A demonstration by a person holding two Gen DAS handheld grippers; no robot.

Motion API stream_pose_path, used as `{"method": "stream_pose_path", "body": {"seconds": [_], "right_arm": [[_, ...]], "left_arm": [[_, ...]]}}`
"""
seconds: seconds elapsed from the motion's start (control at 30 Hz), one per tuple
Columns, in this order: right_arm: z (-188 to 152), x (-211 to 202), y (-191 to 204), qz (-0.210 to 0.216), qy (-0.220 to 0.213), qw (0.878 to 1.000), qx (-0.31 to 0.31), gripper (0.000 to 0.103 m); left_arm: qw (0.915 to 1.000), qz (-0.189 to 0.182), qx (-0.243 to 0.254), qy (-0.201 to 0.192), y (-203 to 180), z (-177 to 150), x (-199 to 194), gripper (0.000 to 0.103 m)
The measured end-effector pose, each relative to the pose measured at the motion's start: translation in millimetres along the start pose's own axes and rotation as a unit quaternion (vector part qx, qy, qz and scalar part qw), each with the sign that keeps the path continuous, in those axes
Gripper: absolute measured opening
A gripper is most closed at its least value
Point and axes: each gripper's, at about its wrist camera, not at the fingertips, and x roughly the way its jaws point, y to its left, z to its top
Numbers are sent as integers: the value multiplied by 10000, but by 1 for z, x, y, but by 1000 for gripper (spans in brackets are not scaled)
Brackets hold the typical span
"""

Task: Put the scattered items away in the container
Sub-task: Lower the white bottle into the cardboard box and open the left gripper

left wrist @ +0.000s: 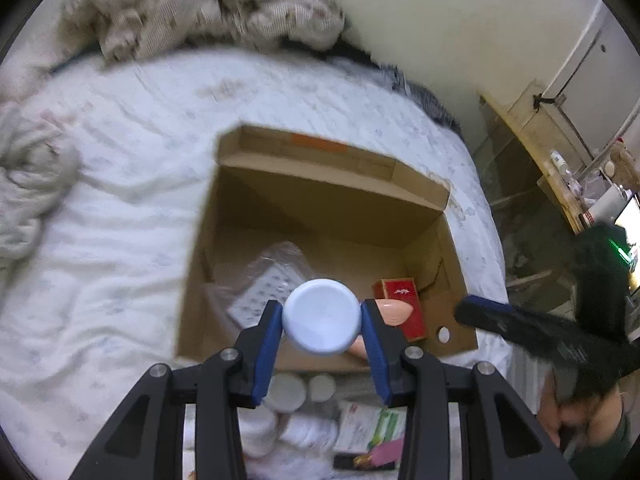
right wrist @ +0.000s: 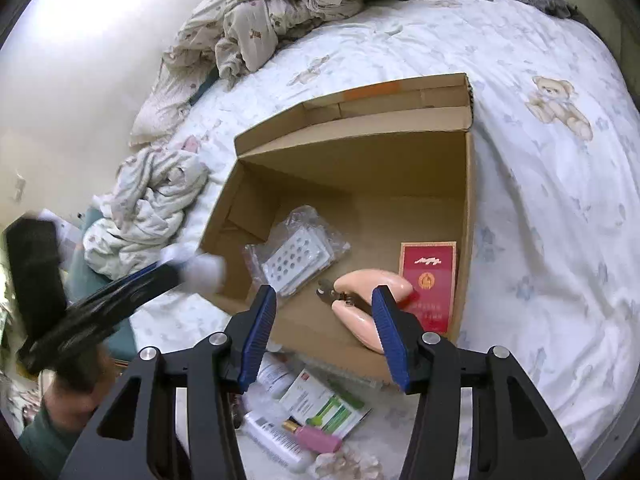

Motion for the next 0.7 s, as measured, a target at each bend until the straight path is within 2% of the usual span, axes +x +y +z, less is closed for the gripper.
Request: {"method": "stream_pose_path", "body": {"seconds": [0.17, 0.33, 0.53, 0.63, 0.7], "right_arm": [[-1, -5, -5, 213, -71, 9997, 116, 55], [4, 5, -2, 128, 2, 9999, 6, 55], [7, 6, 3, 252, 57, 9996, -71, 55], [7, 7, 4, 284, 79, 9995, -87, 55], [6, 8, 2, 267, 93, 9996, -59, 55]], "left_arm": [[9966, 682, 255, 384, 2, 23, 47, 40], [9888, 1206, 549, 694, 5, 34, 86, 40], [9841, 1469, 374, 929, 17, 41, 115, 41], [9845, 1466, 306, 914, 20, 44, 119, 41], [9845, 1427, 264, 981, 18, 46, 120, 46]]}}
